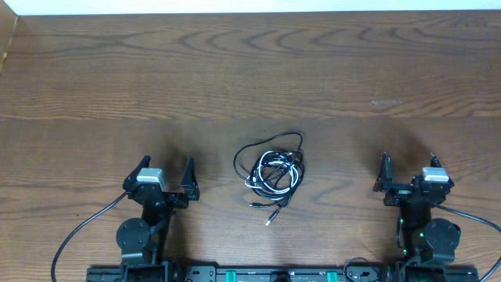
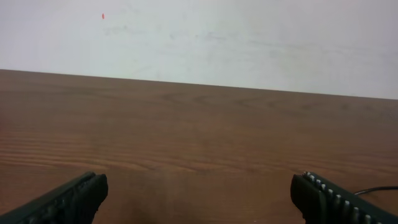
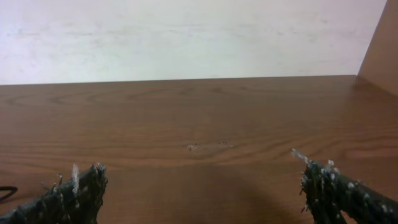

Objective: Untangle cables

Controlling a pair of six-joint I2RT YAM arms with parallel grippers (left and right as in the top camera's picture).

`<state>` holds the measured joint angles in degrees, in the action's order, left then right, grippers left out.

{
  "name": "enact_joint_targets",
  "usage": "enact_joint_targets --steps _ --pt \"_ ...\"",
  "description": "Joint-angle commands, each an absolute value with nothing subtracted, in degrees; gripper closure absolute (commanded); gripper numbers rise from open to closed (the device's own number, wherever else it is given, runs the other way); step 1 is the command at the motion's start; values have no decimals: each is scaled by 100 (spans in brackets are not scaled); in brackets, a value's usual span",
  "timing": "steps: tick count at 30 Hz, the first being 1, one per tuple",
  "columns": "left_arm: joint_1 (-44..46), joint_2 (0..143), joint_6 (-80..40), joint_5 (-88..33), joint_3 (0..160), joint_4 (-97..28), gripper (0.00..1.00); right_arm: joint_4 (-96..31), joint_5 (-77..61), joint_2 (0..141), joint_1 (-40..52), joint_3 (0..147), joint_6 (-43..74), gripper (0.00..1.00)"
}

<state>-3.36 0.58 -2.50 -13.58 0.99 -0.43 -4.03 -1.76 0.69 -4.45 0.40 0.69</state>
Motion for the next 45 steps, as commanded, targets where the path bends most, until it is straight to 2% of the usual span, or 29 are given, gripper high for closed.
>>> enact_joint_targets --steps 1,23,26,29,34,45 --pt "-368 27 -152 -1435 23 -274 1 -429 -204 32 -484 32 123 1" --pt "-368 27 -209 -1317 23 -242 1 -381 -36 32 -484 32 123 1" --pt "-368 27 -690 -1988 27 60 1 -167 -246 32 -484 32 600 1" --pt "-368 27 -746 -2921 115 967 1 720 -1216 32 -484 32 722 1" --pt "-368 58 -1439 -2781 784 1361 1 2029 -1966 32 -484 237 954 1" --pt "-368 1581 -1636 -3083 3205 320 1 1238 -2158 34 -484 1802 1070 1"
